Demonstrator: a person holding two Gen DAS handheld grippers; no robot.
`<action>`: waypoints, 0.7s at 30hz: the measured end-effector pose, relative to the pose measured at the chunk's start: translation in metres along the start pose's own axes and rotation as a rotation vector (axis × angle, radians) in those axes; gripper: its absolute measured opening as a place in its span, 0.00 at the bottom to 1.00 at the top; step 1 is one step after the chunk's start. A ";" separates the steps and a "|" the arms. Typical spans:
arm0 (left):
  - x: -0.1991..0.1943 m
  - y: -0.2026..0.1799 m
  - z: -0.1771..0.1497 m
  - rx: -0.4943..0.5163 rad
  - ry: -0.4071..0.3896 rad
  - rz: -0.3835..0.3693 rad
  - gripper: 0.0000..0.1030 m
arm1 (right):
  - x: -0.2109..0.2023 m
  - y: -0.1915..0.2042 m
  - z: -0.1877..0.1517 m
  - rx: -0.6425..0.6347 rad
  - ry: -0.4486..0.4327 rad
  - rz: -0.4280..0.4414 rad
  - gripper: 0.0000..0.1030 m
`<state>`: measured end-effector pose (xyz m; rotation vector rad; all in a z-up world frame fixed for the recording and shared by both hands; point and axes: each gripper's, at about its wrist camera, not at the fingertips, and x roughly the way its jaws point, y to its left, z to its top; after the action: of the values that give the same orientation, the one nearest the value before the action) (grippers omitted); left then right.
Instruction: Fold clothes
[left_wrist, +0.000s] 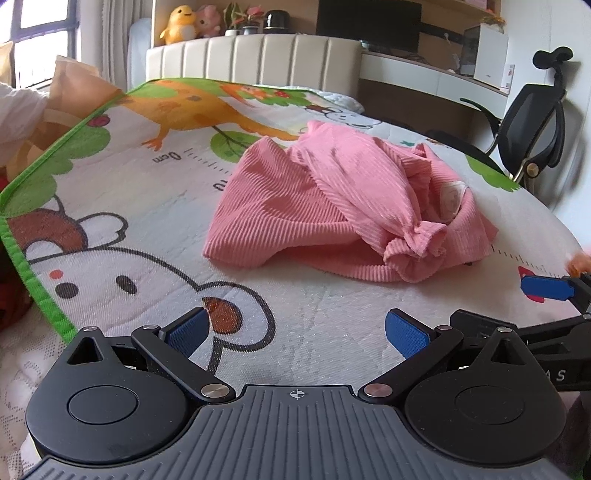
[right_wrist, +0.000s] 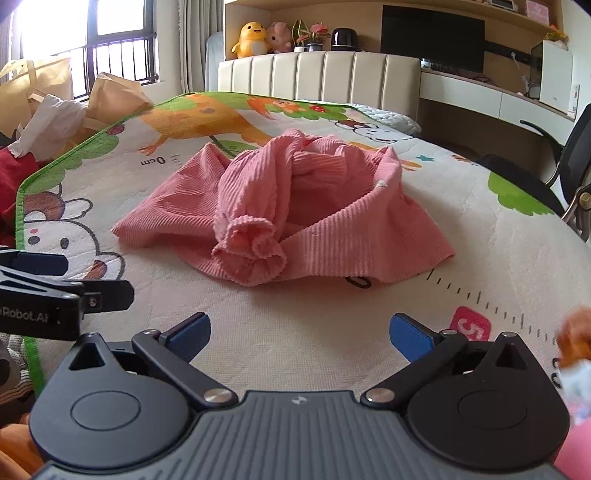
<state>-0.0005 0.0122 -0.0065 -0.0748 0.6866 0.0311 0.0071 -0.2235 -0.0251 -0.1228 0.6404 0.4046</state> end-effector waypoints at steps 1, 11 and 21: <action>0.000 0.001 0.000 -0.001 0.000 0.000 1.00 | 0.001 0.000 -0.001 0.005 0.006 0.004 1.00; 0.000 0.003 -0.001 -0.007 0.011 0.011 1.00 | 0.003 0.001 -0.001 0.003 0.027 0.009 1.00; -0.001 0.008 0.000 -0.023 0.011 0.016 1.00 | 0.003 0.010 0.002 -0.027 0.033 0.017 1.00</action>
<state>-0.0014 0.0205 -0.0066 -0.0915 0.6983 0.0537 0.0062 -0.2132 -0.0249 -0.1497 0.6694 0.4285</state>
